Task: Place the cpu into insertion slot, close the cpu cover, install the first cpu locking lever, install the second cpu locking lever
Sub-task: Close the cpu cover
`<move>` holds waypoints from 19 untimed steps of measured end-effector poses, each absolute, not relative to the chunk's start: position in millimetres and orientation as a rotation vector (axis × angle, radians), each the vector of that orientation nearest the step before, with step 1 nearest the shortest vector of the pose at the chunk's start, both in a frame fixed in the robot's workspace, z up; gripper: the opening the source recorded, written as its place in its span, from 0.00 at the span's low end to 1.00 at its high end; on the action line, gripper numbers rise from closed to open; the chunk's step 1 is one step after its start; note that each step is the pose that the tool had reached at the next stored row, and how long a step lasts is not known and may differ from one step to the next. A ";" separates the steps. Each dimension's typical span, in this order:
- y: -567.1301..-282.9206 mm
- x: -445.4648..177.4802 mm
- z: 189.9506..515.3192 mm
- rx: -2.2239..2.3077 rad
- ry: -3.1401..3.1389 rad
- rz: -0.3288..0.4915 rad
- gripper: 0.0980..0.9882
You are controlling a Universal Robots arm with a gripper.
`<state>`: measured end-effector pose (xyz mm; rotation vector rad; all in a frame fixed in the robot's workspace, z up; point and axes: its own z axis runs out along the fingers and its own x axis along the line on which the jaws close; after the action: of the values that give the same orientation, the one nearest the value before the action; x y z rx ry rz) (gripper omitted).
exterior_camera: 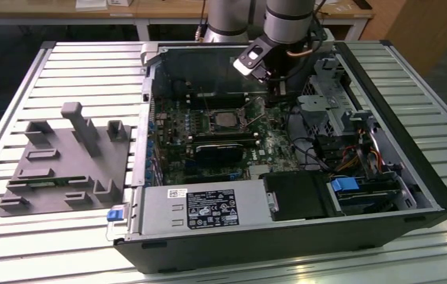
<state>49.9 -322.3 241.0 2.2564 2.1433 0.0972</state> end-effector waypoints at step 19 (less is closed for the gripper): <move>-322.4 37.1 240.6 2.292 2.175 0.021 0.00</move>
<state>37.1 -322.4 240.6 2.2919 2.1752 0.0210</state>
